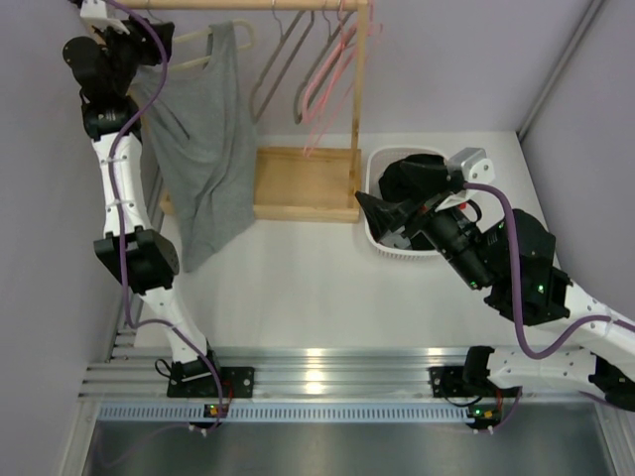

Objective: Remove the tank top from the hanger
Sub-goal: Pick up the hanger from the clothesline, then remove the tank top from the hanger.

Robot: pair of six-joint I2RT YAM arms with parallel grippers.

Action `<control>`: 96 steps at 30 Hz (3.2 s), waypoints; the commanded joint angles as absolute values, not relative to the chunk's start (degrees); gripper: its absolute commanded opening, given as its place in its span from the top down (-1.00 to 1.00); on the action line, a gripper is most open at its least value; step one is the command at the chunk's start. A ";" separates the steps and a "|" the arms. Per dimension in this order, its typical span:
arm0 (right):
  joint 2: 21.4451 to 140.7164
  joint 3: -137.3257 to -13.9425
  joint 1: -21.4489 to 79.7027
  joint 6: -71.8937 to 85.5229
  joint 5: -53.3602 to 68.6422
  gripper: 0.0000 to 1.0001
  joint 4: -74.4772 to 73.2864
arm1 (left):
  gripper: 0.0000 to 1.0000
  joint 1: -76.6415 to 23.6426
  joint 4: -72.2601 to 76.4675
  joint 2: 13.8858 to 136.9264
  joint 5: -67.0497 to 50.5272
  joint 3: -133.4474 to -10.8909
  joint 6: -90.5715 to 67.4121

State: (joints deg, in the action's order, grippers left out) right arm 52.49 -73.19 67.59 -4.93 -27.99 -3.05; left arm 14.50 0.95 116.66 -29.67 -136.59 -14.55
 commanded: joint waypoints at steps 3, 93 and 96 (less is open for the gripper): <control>52.12 -74.62 67.06 -4.66 -28.48 -0.99 -2.99 | 1.00 14.06 6.42 111.01 -38.32 -131.93 -15.38; 58.44 -52.73 52.03 18.98 15.89 -0.99 34.42 | 1.00 10.90 -20.83 37.17 -44.81 -75.32 -52.30; 60.81 -54.83 51.85 23.01 20.02 -0.99 37.61 | 1.00 10.90 -20.65 38.05 -45.96 -75.41 -52.38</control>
